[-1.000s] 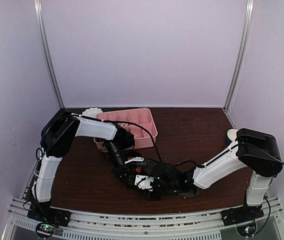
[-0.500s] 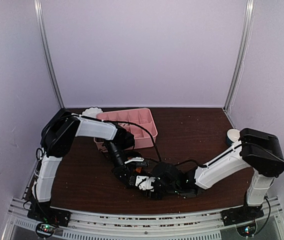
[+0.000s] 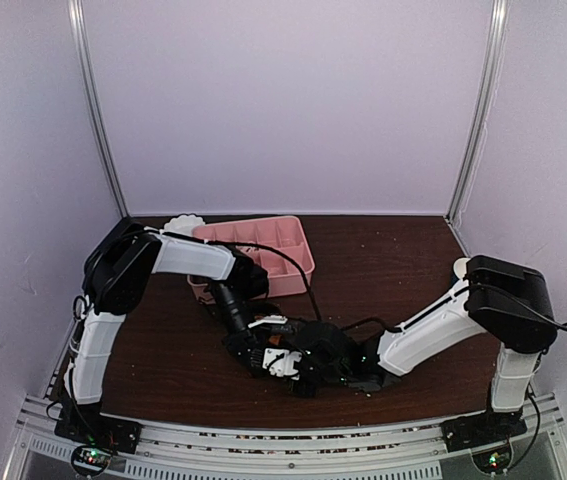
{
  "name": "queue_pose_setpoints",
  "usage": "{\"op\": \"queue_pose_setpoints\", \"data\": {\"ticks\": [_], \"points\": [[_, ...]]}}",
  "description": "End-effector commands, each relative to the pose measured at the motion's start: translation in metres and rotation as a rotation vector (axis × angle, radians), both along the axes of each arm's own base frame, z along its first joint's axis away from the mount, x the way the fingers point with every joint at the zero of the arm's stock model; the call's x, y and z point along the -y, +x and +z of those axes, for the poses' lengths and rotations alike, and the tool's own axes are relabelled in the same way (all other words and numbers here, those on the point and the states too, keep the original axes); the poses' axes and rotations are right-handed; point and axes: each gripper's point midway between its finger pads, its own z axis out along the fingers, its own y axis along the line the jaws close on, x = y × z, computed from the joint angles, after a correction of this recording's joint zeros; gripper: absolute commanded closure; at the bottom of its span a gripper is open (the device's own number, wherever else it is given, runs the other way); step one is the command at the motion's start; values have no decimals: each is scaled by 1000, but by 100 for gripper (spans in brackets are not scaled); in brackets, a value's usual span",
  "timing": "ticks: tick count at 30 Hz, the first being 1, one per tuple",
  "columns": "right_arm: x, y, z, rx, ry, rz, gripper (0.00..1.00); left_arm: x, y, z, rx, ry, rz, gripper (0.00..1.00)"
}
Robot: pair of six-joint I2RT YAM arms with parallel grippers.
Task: Roll the socks
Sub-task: Roll the sock.
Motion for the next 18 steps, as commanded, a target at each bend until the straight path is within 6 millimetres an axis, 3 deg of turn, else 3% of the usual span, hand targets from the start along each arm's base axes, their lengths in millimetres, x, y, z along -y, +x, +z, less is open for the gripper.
{"op": "queue_pose_setpoints", "data": {"ticks": [1,5,6,8,13,18], "points": [[27,-17,-46,-150,-121,1,100,-5,1,6,28,-37,-28,64],[38,-42,-67,-332,-160,11,100,-7,15,26,212,-122,2,55],[41,-46,-71,-372,-168,2,100,-8,18,30,264,-139,10,49],[46,-51,-75,-449,-185,-39,100,-8,27,37,362,-154,41,5],[65,-68,-88,-651,-259,-177,100,-8,45,61,509,-178,107,2],[84,-91,-96,-822,-330,-275,100,-8,39,68,488,-203,109,2]]}}
